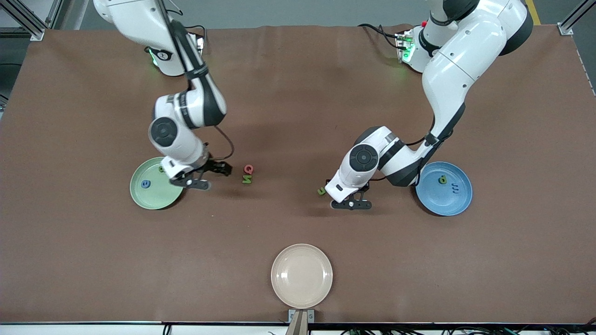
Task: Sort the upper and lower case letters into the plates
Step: 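Reach the left gripper to the x while the right gripper reaches the Q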
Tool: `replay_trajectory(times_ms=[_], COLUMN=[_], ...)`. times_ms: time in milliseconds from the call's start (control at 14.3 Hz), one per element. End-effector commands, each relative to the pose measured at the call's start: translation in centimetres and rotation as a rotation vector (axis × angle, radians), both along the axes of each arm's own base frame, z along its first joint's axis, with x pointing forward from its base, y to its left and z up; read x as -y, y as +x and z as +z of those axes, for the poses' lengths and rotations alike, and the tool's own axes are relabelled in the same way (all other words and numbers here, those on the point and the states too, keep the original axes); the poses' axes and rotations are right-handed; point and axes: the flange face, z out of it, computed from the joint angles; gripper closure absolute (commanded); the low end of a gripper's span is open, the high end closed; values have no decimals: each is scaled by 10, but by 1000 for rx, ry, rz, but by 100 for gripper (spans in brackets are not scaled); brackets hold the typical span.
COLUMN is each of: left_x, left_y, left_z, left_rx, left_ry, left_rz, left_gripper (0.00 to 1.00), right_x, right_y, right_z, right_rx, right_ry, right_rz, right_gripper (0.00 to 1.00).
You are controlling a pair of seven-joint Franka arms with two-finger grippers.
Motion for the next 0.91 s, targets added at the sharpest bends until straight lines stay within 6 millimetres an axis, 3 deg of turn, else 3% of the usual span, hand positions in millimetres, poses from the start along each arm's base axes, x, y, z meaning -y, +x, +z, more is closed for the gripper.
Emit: replay_trajectory(times_ms=[0,350,491,701,841], left_x=[4,4,4,7,7], left_y=[2,2,2,-1,-1], left_z=[-4,-7,-7,-7,-7], left_rx=[9,4,4,3,4], left_ry=[8,8,8,7,8], left_rz=[-10,-8,-8,-9,6], left_gripper=[29,41,46,55,63], right_x=[-36,-71,-72,-73,-74], right_y=[-12,-31,-29,-29,-31], right_z=[-5,-38,-46,-52,-57], right_rx=[14,52,54,51,48], right_ry=[3,-36,-48,-55,-62], right_rz=[-57,-56,-55,-55,-61], right_gripper=[0,6,11,26,29])
